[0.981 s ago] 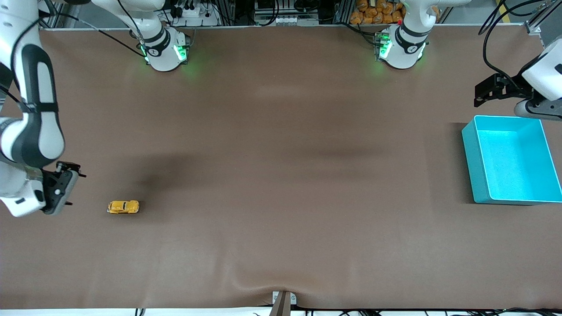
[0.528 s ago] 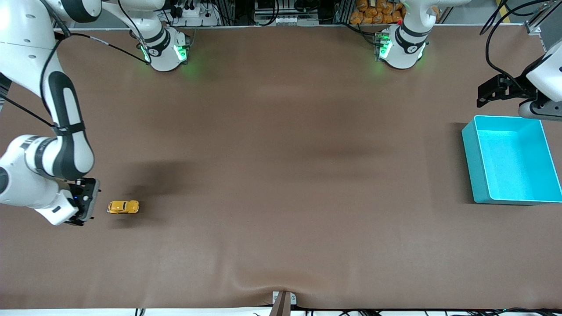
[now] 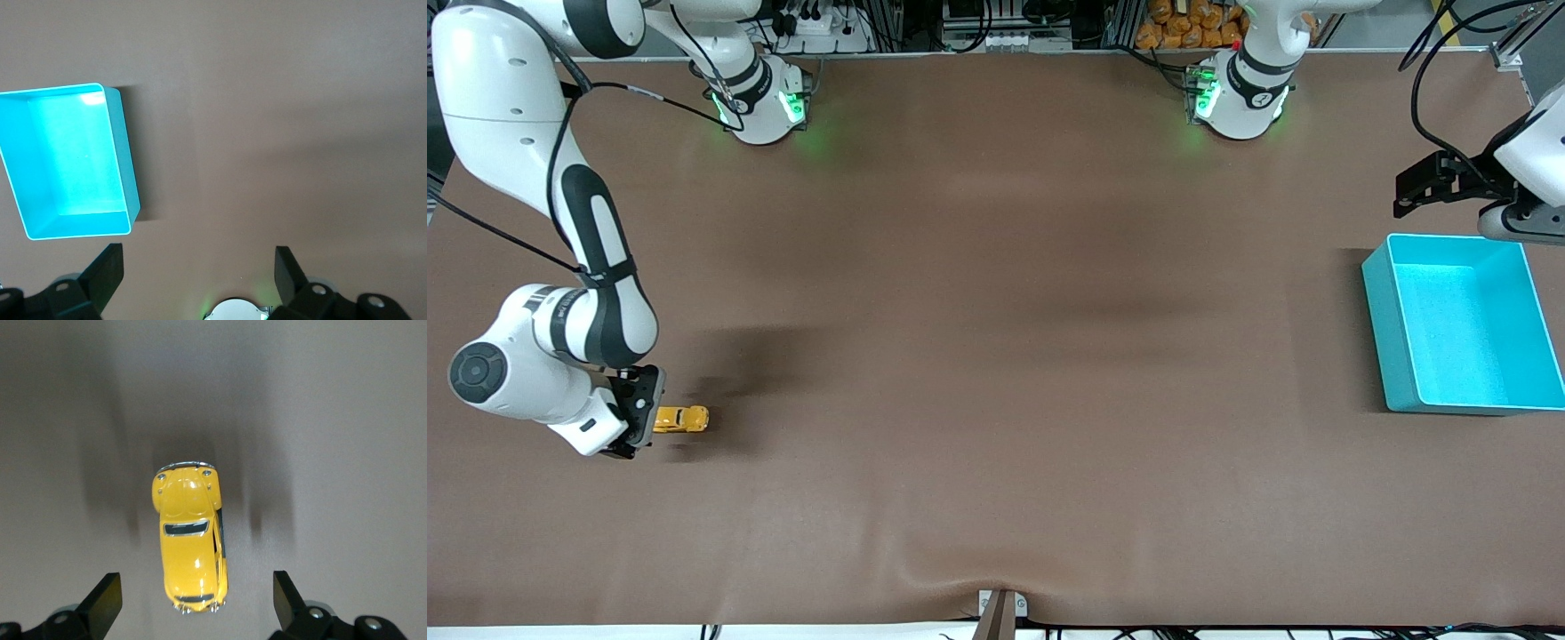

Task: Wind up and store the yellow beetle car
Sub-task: 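Lower the right gripper and close it on the yellow car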

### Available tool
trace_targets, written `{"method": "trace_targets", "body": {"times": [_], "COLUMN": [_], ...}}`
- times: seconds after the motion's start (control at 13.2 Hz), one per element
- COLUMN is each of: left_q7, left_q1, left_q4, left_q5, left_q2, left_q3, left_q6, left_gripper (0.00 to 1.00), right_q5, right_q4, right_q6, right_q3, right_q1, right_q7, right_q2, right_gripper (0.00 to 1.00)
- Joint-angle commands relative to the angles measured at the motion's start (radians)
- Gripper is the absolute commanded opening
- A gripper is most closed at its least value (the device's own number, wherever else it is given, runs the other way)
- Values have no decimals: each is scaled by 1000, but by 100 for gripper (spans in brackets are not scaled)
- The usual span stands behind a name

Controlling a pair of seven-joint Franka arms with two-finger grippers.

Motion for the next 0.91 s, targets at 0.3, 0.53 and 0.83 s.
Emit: {"method": "trace_targets", "body": {"times": [0.3, 0.53, 0.83], "left_q7": [-5, -5, -5], "left_q1": [3, 3, 4], "left_q4": [-5, -4, -5], "left_q5": [0, 1, 1], "left_q2": [-13, -13, -13], "left_q3": [1, 1, 1], "left_q6": [-6, -6, -6], "left_gripper": [100, 100, 100], "right_q5": [35, 40, 40], "right_q4": [-21, -22, -22], "right_q6": [65, 64, 64], "right_q3": [20, 21, 22], "right_q1": [-1, 1, 1], "right_q7": [-12, -24, -36], "right_q2": [33, 37, 35], "right_gripper": [100, 43, 4]}}
